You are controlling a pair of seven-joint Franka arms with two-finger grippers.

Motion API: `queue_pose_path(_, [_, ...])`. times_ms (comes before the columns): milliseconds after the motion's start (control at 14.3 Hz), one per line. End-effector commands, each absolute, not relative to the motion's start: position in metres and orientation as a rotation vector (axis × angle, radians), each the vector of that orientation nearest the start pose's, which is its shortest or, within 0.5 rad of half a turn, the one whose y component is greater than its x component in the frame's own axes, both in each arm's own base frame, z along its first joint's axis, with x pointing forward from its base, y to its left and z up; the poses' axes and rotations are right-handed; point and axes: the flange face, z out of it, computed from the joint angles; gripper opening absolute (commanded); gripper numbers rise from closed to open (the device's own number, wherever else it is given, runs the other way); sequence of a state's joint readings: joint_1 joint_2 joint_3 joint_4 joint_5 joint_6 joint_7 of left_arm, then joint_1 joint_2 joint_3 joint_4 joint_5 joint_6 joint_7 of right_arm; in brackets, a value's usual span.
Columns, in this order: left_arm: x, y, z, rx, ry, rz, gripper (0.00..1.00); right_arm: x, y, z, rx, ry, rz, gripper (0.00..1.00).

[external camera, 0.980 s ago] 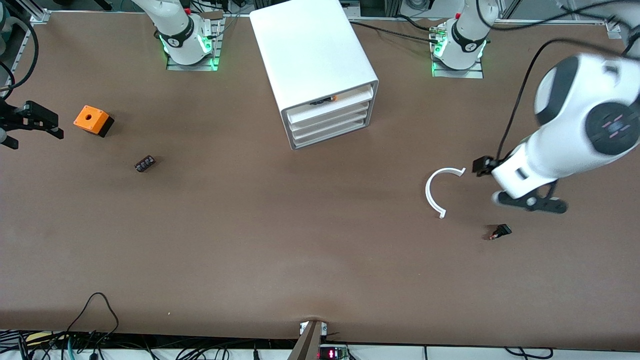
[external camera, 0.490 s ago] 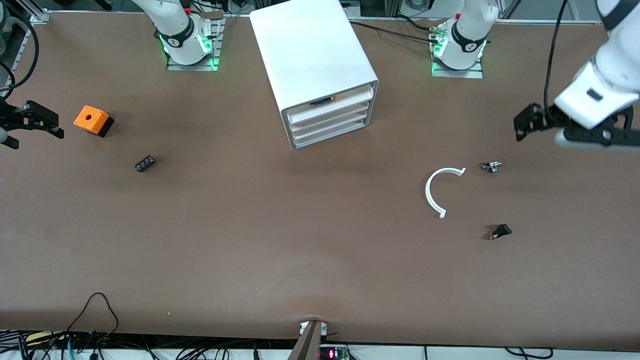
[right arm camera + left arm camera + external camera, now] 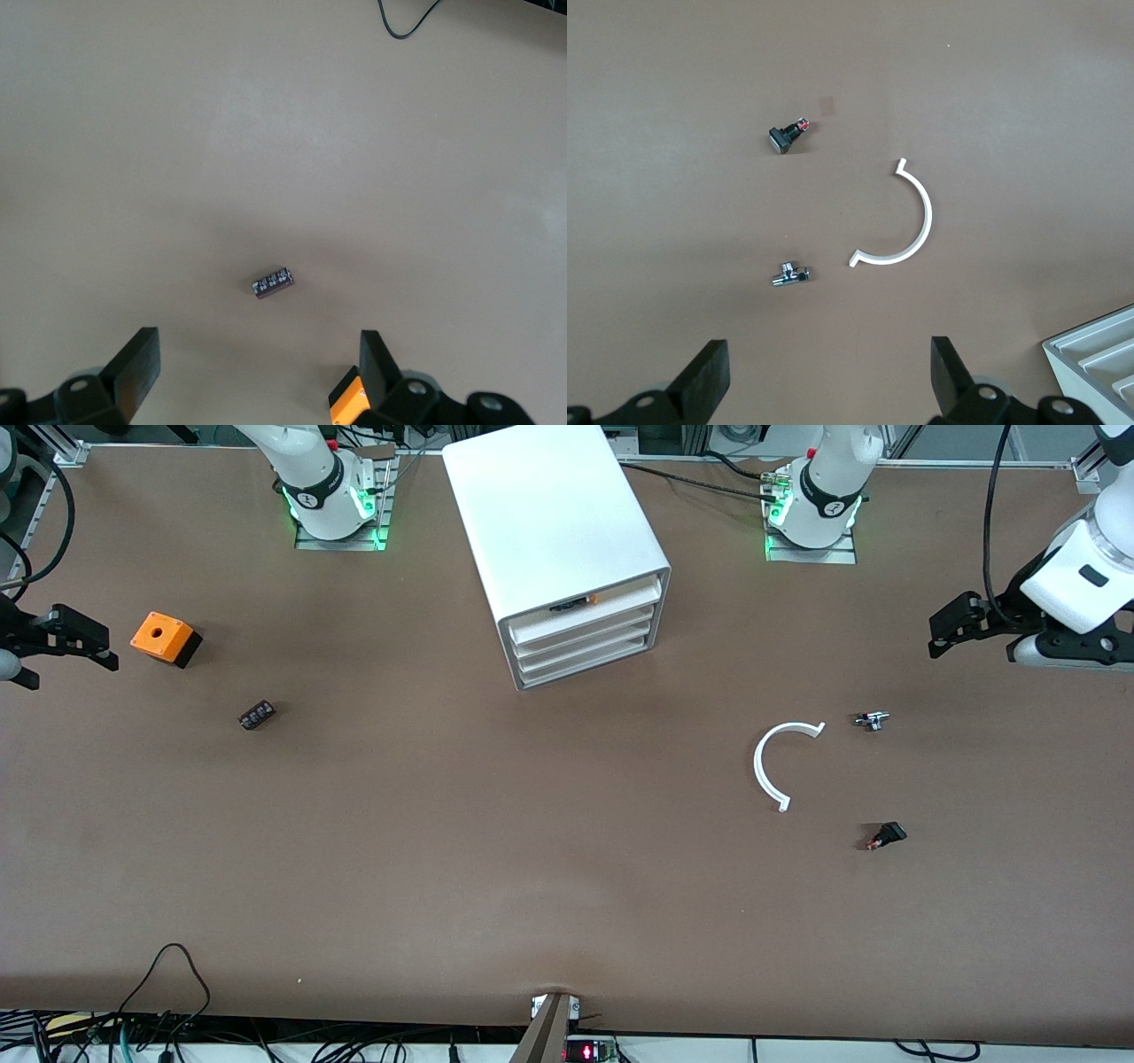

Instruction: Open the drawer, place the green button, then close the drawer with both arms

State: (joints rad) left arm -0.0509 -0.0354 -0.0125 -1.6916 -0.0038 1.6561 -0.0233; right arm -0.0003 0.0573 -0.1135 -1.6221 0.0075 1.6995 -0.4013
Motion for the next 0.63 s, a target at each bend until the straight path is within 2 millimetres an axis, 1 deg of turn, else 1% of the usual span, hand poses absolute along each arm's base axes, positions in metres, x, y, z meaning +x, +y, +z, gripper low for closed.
queue_pose_path(0, [0.5536,-0.0393,0.5919,-3.158,0.099,0.018,1.00,0.5739,-0.0645,0.5799,-3.102,-0.465,-0.033,1.00])
queue_pose_path(210, [0.5605,-0.0412,0.5937,-3.155,0.107,0.015,1.00,0.5743,-0.0652,0.5798,-3.102,-0.457,-0.033,1.00])
queue_pose_path(350, [0.5590,-0.0403,0.5926,-3.146,0.110,0.044,1.00,0.5749,-0.0654,0.5842,-3.105,-0.458,-0.046,1.00])
queue_pose_path(420, [0.5589,-0.0395,0.5932,-3.138,0.111,0.043,1.00,0.5759,-0.0671,0.5823,-3.105,-0.458,-0.042,1.00])
queue_pose_path(490, [0.5590,-0.0413,0.5933,-3.123,0.121,0.040,1.00,0.5774,-0.0672,0.5788,-3.104,-0.458,-0.032,1.00])
queue_pose_path(560, [0.5589,-0.0478,0.5932,-3.119,0.140,0.039,1.00,0.5777,-0.0672,0.5777,-3.104,-0.458,-0.027,1.00])
